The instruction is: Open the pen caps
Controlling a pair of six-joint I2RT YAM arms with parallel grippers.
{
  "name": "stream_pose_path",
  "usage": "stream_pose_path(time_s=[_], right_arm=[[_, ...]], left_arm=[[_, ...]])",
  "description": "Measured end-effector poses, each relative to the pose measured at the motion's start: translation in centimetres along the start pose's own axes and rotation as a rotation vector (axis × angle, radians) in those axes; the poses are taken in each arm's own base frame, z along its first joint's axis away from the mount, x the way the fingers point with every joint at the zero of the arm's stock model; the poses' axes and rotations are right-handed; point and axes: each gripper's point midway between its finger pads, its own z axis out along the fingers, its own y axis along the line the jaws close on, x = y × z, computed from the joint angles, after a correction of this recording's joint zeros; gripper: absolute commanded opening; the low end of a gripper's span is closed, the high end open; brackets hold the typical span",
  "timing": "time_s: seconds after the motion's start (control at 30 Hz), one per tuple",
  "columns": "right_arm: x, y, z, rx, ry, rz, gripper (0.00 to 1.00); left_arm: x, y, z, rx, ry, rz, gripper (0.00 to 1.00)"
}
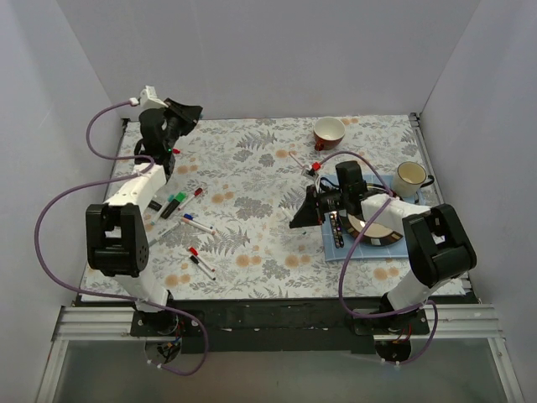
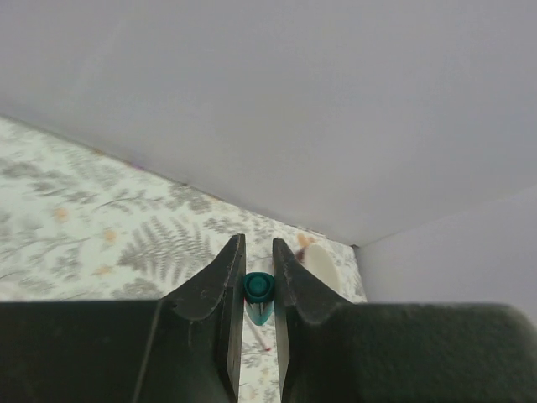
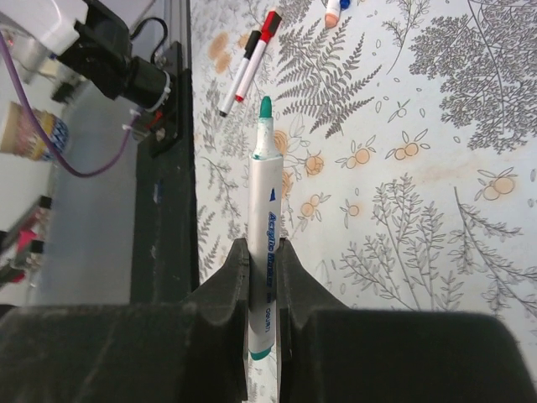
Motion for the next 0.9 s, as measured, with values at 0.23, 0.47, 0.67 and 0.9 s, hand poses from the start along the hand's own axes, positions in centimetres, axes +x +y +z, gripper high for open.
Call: stream_pose_path(time_s=[0.23,0.47,0.67,0.9], right_arm=[[-0.8,-0.2,-0.3,0.009,0.036,-0.118,0.01],[0.3,-0.8,-0.6,0.049,0.071,-0.125,0.01],[0.6,-1.2,-0.8,0.071,0.087,-0.136,0.01],[0.5,-1.7,-1.1,0.095,0.091,-0.150,0.01]], left_arm=[[0.1,15.2,-0.8,-0.331,0.070,-0.109,0.00],[5.2,26.3,-3.7,-0.609,0.206,-0.213,0.04],[4.8,29.3,-2.9,-0.675,0.219,-0.207,0.14],[3.6,30.3,-0.1,-0.670,0.211,-0.183,0.30]])
